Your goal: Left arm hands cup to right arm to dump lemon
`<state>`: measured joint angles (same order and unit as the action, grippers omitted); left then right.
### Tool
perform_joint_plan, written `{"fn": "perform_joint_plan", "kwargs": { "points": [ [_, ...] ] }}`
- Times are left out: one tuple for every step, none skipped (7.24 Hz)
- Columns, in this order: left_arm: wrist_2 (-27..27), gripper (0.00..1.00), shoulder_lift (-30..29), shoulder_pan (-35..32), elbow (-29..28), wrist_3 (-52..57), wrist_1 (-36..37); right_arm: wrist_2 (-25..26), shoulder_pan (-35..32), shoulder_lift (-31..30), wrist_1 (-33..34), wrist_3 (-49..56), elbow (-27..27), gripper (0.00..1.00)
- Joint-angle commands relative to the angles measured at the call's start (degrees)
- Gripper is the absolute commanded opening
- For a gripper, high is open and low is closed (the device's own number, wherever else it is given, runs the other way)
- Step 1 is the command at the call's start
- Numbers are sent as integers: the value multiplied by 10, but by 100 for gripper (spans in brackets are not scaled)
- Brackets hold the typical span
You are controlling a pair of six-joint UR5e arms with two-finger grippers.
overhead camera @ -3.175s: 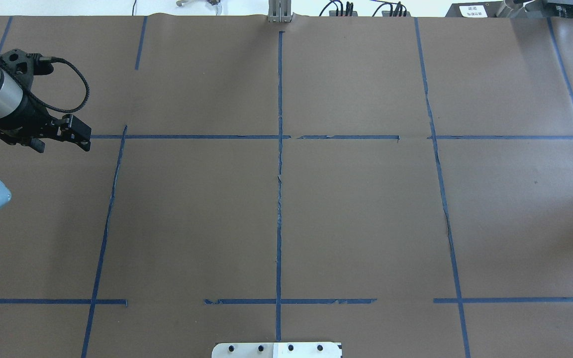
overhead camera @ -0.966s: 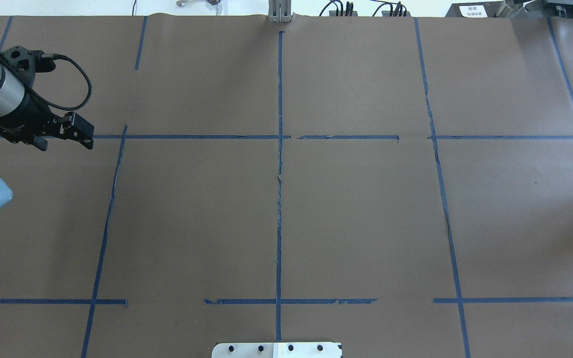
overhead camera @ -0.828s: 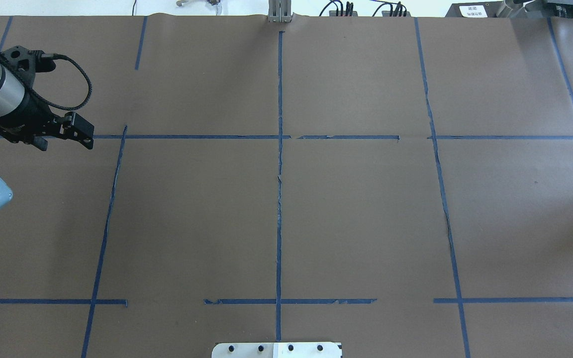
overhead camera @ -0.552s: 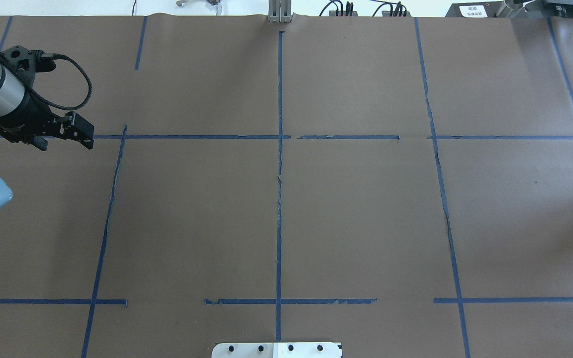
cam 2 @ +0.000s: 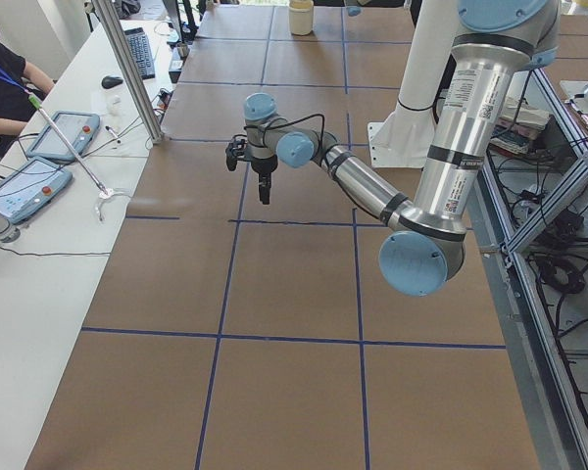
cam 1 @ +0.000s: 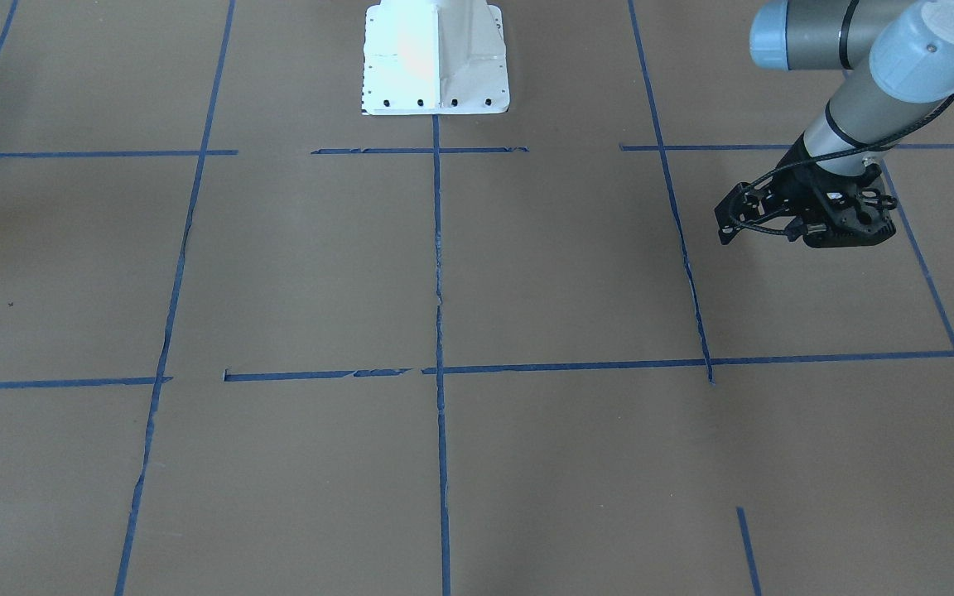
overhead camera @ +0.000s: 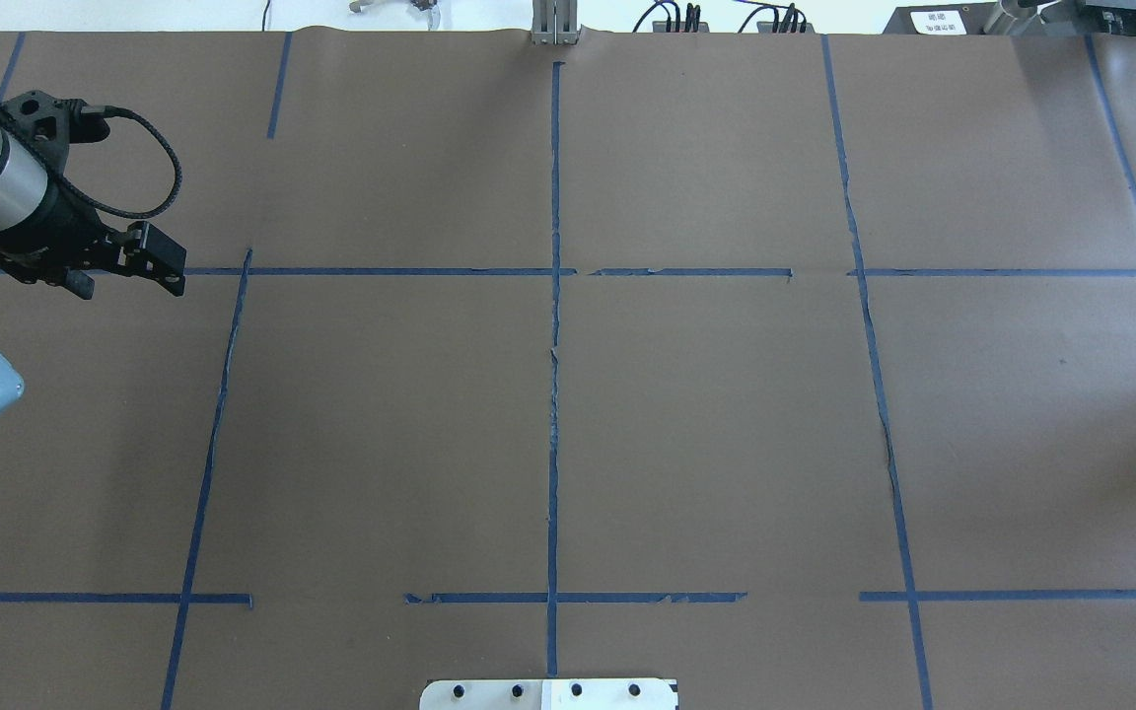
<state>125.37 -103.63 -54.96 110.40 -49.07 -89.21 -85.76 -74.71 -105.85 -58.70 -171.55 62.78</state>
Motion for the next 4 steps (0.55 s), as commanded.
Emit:
{"fn": "perform_joint_plan", "kwargs": {
  "points": [
    [1, 100, 0, 0, -1, 0, 0, -11, 0, -1, -11, 136, 2, 26],
    [1, 100, 0, 1, -1, -1, 0, -21, 0, -1, -9, 190, 2, 25],
    [2, 100, 0, 5, -2, -1, 0, -36, 0, -1, -8, 233, 2, 25],
    [2, 100, 0, 6, -4, -1, 0, -75, 0, -1, -4, 327, 2, 25]
  ]
}}
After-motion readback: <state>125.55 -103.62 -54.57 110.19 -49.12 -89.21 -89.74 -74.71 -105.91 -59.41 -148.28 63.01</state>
